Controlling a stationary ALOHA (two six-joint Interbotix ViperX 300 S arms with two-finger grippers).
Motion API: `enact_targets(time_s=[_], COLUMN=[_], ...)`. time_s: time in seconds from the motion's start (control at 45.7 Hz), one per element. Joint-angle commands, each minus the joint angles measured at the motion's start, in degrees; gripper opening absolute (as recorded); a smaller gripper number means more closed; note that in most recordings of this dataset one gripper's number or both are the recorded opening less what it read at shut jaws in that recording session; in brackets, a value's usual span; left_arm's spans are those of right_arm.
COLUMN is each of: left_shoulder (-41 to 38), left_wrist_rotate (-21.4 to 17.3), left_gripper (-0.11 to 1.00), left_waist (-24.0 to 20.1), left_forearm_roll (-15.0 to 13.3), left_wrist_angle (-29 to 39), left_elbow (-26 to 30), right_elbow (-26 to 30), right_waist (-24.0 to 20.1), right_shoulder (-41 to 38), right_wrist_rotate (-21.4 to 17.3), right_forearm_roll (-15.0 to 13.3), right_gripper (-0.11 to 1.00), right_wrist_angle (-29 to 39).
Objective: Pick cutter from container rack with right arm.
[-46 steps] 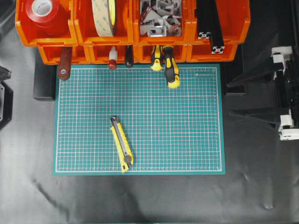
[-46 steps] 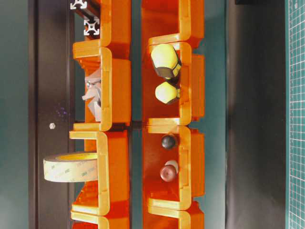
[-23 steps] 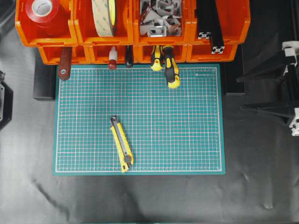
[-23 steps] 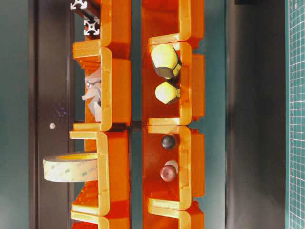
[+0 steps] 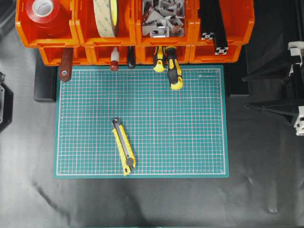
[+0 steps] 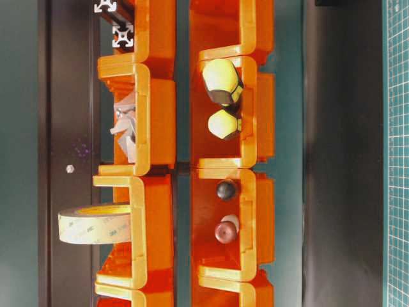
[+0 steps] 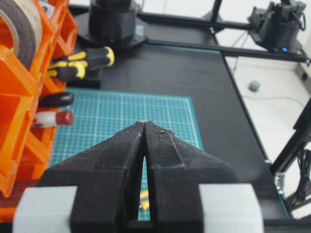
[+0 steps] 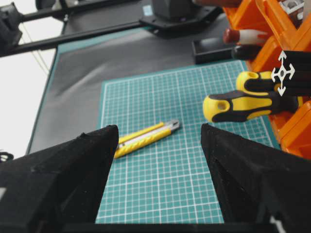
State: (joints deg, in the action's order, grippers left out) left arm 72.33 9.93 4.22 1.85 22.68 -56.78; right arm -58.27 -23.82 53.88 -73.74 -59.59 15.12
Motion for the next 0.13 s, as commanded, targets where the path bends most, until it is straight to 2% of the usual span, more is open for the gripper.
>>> enact_targets(time_s=[0.0, 0.109], left_shoulder=[-0.8, -0.8], left_wrist_rotate=[0.1, -0.2], left_gripper=[0.0, 0.0], left_waist=[-0.4, -0.4], left_forearm_roll=[0.2, 0.2], left_wrist_angle=[-0.5, -0.7], left_elbow=[1.3, 1.3], right_elbow=[0.6, 0.5], right_waist=[-0.1, -0.1], right_shoulder=[0.2, 0.6], right_wrist_rotate=[0.0, 0.0], right_forearm_roll=[-0.2, -0.2], right_gripper=[0.67, 0.67], right_wrist_angle=[0.3, 0.3])
